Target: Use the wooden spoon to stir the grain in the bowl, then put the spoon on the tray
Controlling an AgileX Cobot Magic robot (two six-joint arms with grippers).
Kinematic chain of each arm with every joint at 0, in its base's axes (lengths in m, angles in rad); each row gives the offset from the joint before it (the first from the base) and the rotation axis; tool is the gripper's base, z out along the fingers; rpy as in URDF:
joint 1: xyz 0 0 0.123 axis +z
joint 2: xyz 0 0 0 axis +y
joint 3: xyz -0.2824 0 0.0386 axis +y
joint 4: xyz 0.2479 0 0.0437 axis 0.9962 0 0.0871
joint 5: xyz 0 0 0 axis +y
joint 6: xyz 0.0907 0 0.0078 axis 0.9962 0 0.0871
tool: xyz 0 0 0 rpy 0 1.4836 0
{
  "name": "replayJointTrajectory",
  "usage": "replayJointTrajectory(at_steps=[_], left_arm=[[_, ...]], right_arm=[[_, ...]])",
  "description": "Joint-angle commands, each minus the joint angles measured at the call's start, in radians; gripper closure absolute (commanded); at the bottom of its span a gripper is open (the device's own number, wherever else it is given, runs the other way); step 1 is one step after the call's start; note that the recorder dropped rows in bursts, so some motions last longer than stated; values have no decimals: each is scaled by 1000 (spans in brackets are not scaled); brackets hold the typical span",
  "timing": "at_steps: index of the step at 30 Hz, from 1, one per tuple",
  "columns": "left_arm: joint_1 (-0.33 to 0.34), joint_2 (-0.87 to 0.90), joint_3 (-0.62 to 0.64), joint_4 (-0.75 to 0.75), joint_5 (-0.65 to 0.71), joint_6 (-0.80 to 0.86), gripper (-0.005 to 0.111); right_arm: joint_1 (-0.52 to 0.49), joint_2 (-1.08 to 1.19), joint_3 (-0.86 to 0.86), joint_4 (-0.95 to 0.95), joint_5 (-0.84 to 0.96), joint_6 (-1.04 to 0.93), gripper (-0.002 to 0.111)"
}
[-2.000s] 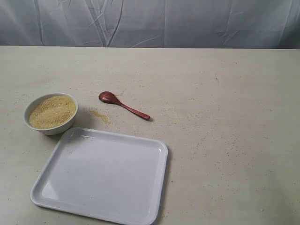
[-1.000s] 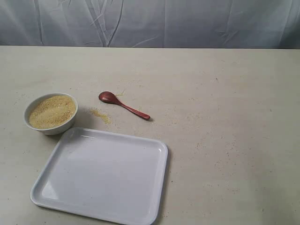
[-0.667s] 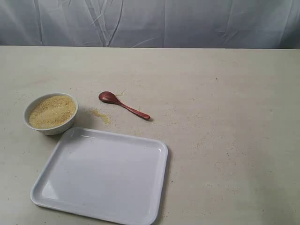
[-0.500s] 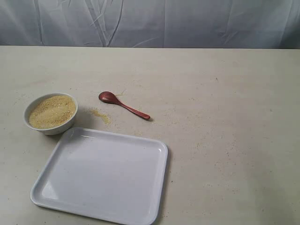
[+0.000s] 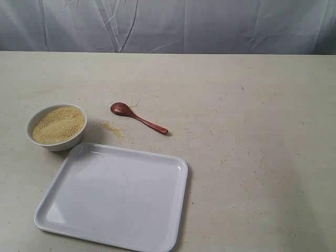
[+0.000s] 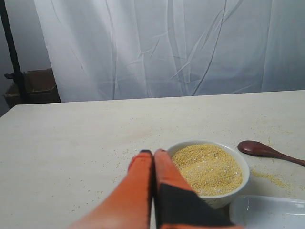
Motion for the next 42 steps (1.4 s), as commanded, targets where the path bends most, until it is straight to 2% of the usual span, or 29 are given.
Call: replayJointTrajectory(at_steps=[1,6,9,14,19,20,23,25,29,31,35,42], left_arm=[[-1,-5,4,-6,-13,-2,107],[-1,-5,4,-6,-13,-2,107],[-1,-5,4,-6,-13,-2,107],[-1,-5,4,-6,-13,-2,107],[-1,-5,4,-6,-13,-2,107],[-1,-5,4,-6,-13,-2,107],[-1,-5,4,-6,-13,-2,107],[-1,-5,4,-6,-13,-2,107],[-1,-5,4,-6,-13,-2,107],[-1,-5,4,-6,-13,-2,107],[-1,-5,4,-6,-13,-2,107],[-1,-5,4,-6,-13,-2,107]], right_arm=[[5,127,-59,55,18,5,108],[17,314,-239,53,261,-49,108],[58,430,-357,53,385,-64,108],[195,646,-547,53,565,-131,108],[340,875,-742,53,625,-188,108],[395,972,-838,51,651,-193,108],[480,1144,-1026,5,699,-194,108],[529,1267,-1163,-6,701,-194,102],[629,1465,-1394,-71,796,-194,74],[660,1524,-1445,-115,813,-194,69],[702,1573,-1461,-175,796,-194,69],[702,1609,-1461,-181,790,-194,69]])
